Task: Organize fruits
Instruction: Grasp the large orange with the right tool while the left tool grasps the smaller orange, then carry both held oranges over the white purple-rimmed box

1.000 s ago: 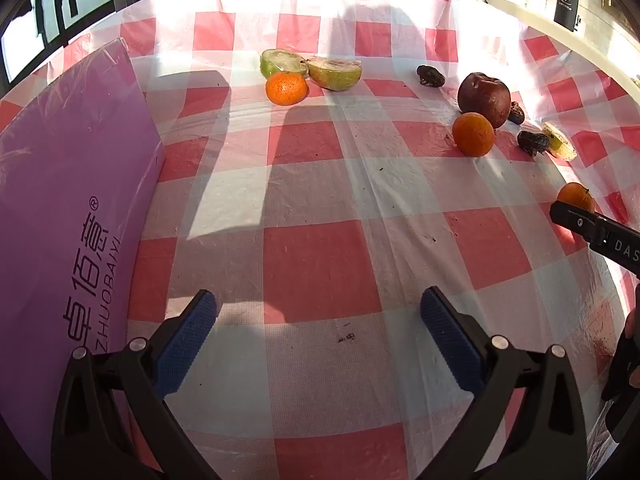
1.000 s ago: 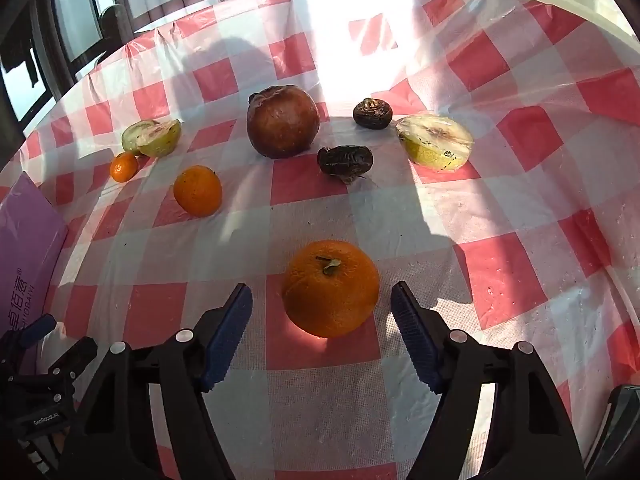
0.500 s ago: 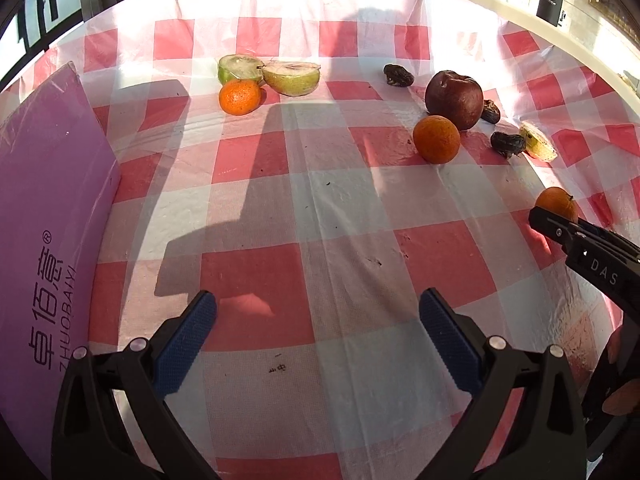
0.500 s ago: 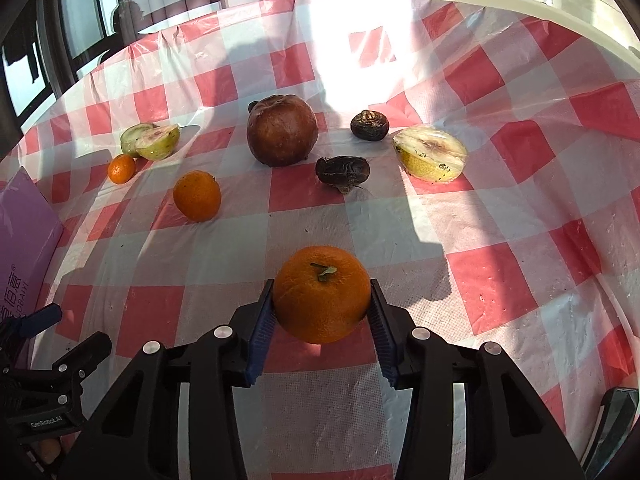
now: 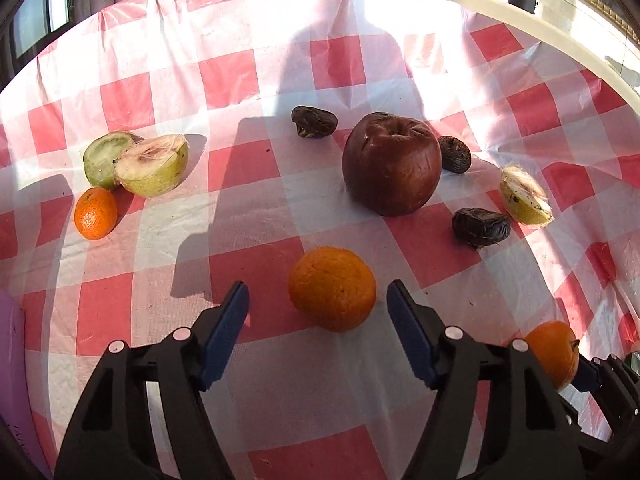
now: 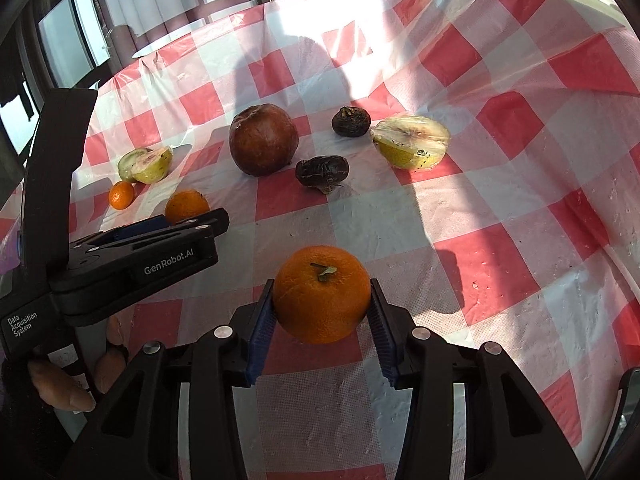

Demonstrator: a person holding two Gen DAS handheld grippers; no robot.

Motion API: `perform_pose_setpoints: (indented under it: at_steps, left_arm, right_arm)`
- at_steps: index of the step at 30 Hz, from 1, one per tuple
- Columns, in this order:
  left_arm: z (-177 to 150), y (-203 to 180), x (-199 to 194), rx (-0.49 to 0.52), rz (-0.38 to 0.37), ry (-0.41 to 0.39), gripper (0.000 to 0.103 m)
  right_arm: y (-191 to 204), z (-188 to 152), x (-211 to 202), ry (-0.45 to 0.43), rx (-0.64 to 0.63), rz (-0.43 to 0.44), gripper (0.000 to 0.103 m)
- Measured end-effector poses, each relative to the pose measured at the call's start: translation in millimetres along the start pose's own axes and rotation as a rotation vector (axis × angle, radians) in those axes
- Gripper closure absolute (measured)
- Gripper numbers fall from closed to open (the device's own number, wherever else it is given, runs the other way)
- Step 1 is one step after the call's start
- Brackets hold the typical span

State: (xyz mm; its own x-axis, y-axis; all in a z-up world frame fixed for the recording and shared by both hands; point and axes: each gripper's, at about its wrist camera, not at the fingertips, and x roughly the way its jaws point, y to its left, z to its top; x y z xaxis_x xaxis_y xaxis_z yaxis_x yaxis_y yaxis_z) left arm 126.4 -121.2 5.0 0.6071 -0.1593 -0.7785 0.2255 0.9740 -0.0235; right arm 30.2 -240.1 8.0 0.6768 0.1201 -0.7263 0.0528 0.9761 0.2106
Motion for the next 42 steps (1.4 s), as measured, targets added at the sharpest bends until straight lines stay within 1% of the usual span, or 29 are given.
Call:
perform_pose_setpoints:
  at_steps: [1,2,3,5,7,9,11,16,19,24,32,37,40,42]
  left_arm:
    - [1,0,1,0.003,0.005,-0.002,0.042]
    - [1,0,-1,0.011,0.009,-0.007,0.058]
    - [1,-3,-1,0.031,0.009,-0.012,0.066]
    - [-2,-8,-4,0.065,0.029,-0.015,0.066]
    - [-5,-9,-8,0.074,0.04,-0.028,0.066]
    - [-10,-10,-19,0.073,0.069,-0.064,0.066]
    - [-18,-12,-29,0.076,0.076,-0.095,0.066]
    - [-32,-18,-50,0.097,0.109,-0.144,0.067]
    - [-36,-17,-59,0.104,0.107,-0.145,0.067]
    - [-43,-17,-80,0.127,0.108,-0.169,0.067]
    - [-54,-9,-124,0.105,0.103,-0.212,0.067]
    - [-63,4,-154,0.082,0.115,-0.239,0.067]
    - [-70,15,-176,0.059,0.119,-0.262,0.067]
    - [-74,23,-193,0.042,0.123,-0.279,0.066]
  right_arm:
    - [0,0,0,0.0,-0.001,0.002,0.059]
    - [0,0,0,0.0,-0.001,0.003,0.059]
    - [-1,-1,-1,-0.002,0.001,0.005,0.059]
    - [-1,-1,-1,-0.003,0.002,0.006,0.059]
    - [-1,-1,-1,-0.003,0.004,0.007,0.059]
    - [-1,-1,0,-0.002,0.004,0.007,0.059]
    - [-1,-1,0,-0.002,0.003,0.007,0.059]
    - [-1,-1,-1,-0.003,0.004,0.008,0.059]
    - [-1,-1,-1,-0.003,0.005,0.009,0.059]
    - [0,-1,-1,-0.002,0.001,0.003,0.059]
    - [-1,-1,-1,-0.004,0.0,-0.011,0.059]
    - [1,-1,-1,-0.009,-0.008,-0.058,0.059]
    - [3,-2,-5,-0.031,-0.017,-0.077,0.059]
    - [8,-3,-11,-0.062,-0.04,-0.073,0.059]
